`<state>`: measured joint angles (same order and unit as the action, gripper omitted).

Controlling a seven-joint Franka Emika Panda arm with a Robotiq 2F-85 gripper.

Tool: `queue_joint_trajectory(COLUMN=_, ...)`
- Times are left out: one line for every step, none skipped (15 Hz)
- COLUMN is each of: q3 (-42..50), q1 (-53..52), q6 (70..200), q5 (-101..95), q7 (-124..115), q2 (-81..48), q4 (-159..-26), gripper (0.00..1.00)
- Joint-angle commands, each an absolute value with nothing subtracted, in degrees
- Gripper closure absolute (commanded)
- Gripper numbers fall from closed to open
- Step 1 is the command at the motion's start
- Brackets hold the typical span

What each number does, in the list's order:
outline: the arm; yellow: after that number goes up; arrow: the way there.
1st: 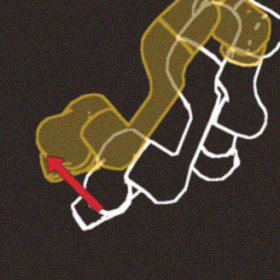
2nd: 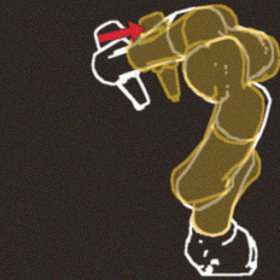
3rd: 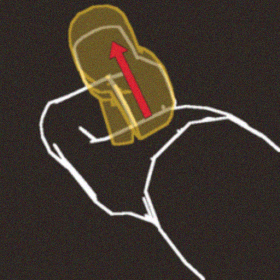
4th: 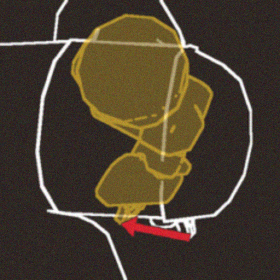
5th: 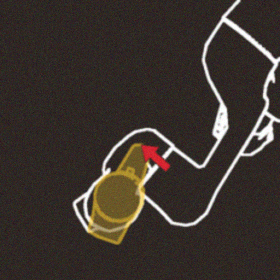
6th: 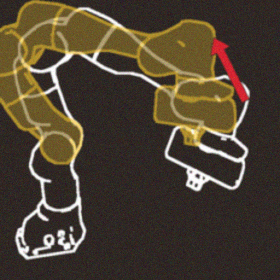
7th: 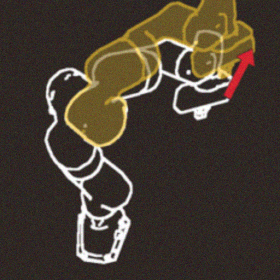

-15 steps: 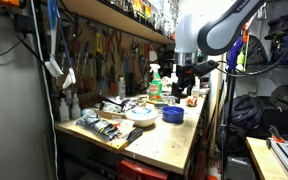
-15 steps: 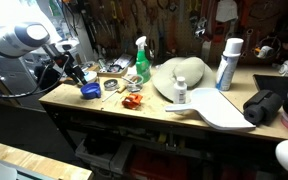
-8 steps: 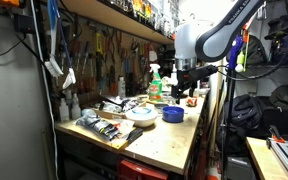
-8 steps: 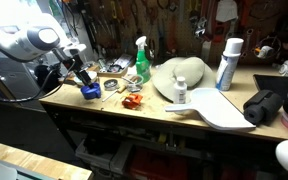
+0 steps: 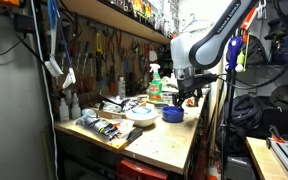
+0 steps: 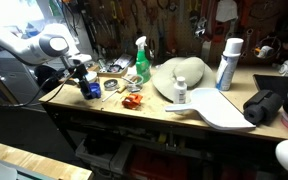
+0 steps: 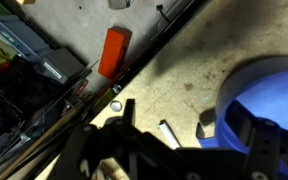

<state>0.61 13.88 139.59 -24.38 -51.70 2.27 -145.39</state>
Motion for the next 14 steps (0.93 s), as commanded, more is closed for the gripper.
queue_joint_trajectory(q3=2.76, q1=10.88, q6=139.23, q5=-17.15, q7=-52.14, q2=-1.27, q4=-143.51, gripper=0.38)
queue_joint_trajectory(q3=3.03, q1=10.42, q6=139.57, q5=-15.24, q7=-51.86, q2=-1.67, q4=-143.21, gripper=0.48)
queue_joint_trajectory(q3=3.23, q1=9.94, q6=139.83, q5=-13.26, q7=-51.25, q2=-2.04, q4=-142.93, gripper=0.55)
queue_joint_trajectory(q3=3.40, q1=9.51, q6=139.84, q5=-11.40, q7=-50.66, q2=-2.26, q4=-142.69, gripper=0.64)
queue_joint_trajectory(q3=3.57, q1=9.14, q6=139.93, q5=-10.12, q7=-50.56, q2=-2.52, q4=-142.43, gripper=0.71)
queue_joint_trajectory(q3=3.69, q1=8.82, q6=139.97, q5=-9.08, q7=-50.41, q2=-2.62, q4=-142.18, gripper=0.78)
queue_joint_trajectory(q3=3.81, q1=8.55, q6=140.01, q5=-8.19, q7=-50.27, q2=-2.71, q4=-141.96, gripper=0.86)
queue_joint_trajectory(q3=3.96, q1=8.32, q6=140.01, q5=-7.55, q7=-50.14, q2=-2.70, q4=-141.71, gripper=0.93)
queue_joint_trajectory(q3=4.13, q1=8.17, q6=140.02, q5=-6.96, q7=-49.96, q2=-2.59, q4=-141.50, gripper=0.99)
queue_joint_trajectory(q3=4.35, q1=8.19, q6=139.78, q5=-6.26, q7=-49.51, q2=-2.11, q4=-141.14, gripper=1.00)
queue_joint_trajectory(q3=4.59, q1=8.25, q6=139.70, q5=-5.63, q7=-49.05, q2=-1.58, q4=-140.67, gripper=1.00)
queue_joint_trajectory(q3=4.86, q1=8.34, q6=139.81, q5=-5.32, q7=-48.46, q2=-0.69, q4=-140.28, gripper=0.98)
queue_joint_trajectory(q3=5.06, q1=8.43, q6=139.65, q5=-4.52, q7=-47.32, q2=0.06, q4=-139.88, gripper=0.99)
queue_joint_trajectory(q3=5.26, q1=8.52, q6=139.52, q5=-3.91, q7=-46.36, q2=0.70, q4=-139.38, gripper=1.00)
